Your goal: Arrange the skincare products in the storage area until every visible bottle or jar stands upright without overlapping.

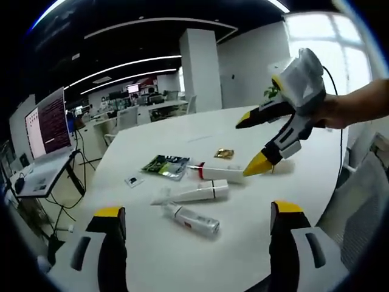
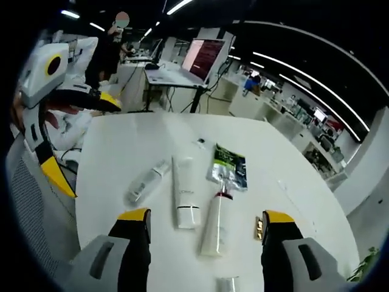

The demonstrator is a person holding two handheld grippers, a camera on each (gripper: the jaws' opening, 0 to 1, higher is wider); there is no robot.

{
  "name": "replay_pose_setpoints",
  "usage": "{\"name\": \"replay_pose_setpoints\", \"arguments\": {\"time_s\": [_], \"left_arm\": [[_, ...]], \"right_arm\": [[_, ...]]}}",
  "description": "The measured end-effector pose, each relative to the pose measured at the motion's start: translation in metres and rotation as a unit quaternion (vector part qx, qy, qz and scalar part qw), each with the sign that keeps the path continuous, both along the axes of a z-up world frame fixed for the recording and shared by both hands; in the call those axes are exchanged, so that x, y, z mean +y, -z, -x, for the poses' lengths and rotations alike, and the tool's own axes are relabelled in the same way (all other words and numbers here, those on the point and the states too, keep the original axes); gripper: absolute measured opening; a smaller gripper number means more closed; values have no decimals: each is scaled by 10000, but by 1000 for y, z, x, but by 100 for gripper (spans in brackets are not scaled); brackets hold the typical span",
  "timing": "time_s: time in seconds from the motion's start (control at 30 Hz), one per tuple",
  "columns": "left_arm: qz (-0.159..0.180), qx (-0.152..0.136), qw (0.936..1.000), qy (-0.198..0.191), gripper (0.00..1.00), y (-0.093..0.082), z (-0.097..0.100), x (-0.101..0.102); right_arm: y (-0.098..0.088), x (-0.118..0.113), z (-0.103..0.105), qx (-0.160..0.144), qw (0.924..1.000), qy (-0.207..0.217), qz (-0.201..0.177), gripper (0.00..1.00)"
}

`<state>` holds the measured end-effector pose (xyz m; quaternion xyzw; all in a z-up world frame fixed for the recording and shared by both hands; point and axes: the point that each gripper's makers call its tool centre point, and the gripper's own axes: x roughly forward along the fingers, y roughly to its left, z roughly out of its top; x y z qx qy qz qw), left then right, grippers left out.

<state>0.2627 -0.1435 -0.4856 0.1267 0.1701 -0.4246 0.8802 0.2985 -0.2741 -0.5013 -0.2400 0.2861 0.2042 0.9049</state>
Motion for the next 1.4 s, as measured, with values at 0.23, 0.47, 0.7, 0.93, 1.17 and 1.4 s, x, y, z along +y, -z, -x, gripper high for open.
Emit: {"name": "replay_pose_setpoints", "arguments": {"time_s": [0.23, 0.47, 0.7, 0.93, 1.17, 1.4], "left_arm": [[12, 36, 10000, -22, 93, 1, -1, 1], [30, 64, 10000, -66, 93, 2, -2, 2], [60, 90, 9999, -123, 92, 1, -4, 4], [110, 110, 9999, -63, 92, 0, -2, 2], [138, 113, 9998, -3, 93, 0, 0, 0], [117, 150, 9998, -15, 93, 1, 0, 0]], "right_arm": [[3, 6, -19, 158, 9995, 109, -268, 77], [9, 15, -29, 324, 9992, -9, -214, 76], [21, 28, -37, 526, 9981, -230, -215, 77], [31, 41, -43, 687, 9963, -486, -193, 78], [48, 46, -49, 917, 9934, -680, -74, 77], [58, 49, -56, 1041, 9916, -765, 69, 74]]}}
